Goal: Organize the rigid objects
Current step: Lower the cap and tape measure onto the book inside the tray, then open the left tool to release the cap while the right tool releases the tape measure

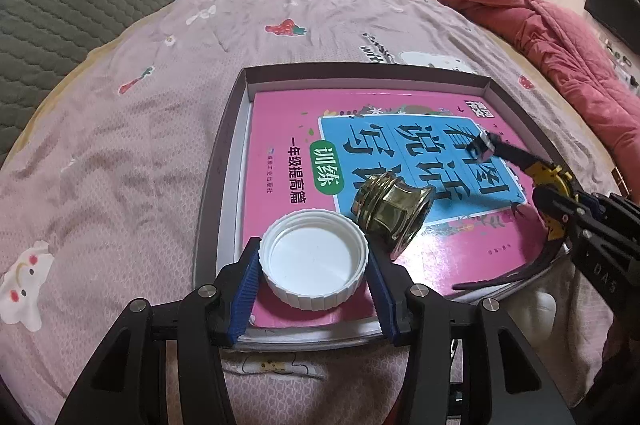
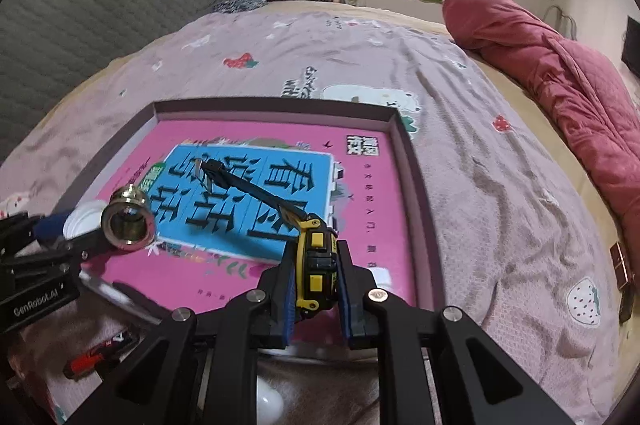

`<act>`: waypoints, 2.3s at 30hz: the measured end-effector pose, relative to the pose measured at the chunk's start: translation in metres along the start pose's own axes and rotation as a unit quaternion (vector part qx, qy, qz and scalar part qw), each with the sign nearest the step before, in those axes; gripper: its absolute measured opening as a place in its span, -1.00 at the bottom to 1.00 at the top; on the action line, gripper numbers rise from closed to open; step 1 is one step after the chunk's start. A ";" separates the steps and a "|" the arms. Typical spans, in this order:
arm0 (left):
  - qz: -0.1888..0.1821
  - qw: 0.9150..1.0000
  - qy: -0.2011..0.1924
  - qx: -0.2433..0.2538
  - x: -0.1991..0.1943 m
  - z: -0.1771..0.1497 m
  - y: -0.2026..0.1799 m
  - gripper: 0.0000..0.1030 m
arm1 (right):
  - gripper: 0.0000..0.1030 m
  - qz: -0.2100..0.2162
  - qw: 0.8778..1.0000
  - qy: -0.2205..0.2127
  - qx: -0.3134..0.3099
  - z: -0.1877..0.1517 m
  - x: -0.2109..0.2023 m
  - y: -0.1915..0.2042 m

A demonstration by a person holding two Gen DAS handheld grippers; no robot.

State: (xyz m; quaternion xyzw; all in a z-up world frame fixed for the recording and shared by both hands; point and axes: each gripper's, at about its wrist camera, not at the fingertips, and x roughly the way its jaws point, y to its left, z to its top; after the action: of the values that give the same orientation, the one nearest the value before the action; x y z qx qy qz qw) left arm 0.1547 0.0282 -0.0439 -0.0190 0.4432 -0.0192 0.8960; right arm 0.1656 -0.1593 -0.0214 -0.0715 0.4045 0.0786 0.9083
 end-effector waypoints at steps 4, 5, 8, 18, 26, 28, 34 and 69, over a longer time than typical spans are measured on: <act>0.002 1.000 -0.002 0.002 0.001 0.000 -0.001 0.00 | -0.66 0.000 1.000 0.014 -0.012 0.001 -0.001 0.004; 0.001 1.000 -0.002 0.002 0.001 0.000 -0.001 0.00 | -0.66 -0.001 1.000 0.016 -0.015 0.000 -0.002 0.004; 0.001 1.000 -0.003 0.003 0.000 -0.001 -0.001 0.00 | -0.66 -0.001 1.000 0.022 -0.018 0.000 -0.001 0.003; 0.007 1.000 -0.008 0.006 0.002 0.000 -0.002 0.00 | -0.65 0.005 1.000 0.029 -0.010 0.000 -0.002 0.000; 0.010 1.000 -0.006 0.005 0.005 0.001 -0.003 0.00 | -0.63 0.011 0.999 0.034 0.005 0.001 -0.001 -0.004; 0.012 1.000 -0.006 0.004 0.005 0.001 -0.003 0.00 | -0.62 0.014 0.999 0.033 0.006 0.000 -0.001 -0.005; 0.014 1.000 -0.010 0.000 -0.001 -0.002 -0.002 0.00 | -0.62 0.015 0.999 0.032 0.009 -0.001 -0.002 -0.006; 0.016 1.000 -0.016 -0.021 -0.017 -0.002 0.001 0.26 | -0.19 0.041 0.999 -0.029 0.010 0.004 -0.035 -0.011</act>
State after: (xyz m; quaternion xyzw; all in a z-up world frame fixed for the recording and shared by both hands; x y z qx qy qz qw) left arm 0.1433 0.0303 -0.0318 -0.0305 0.4296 0.0049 0.9025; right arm 0.1473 -0.1719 0.0077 -0.0436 0.3818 0.1132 0.9162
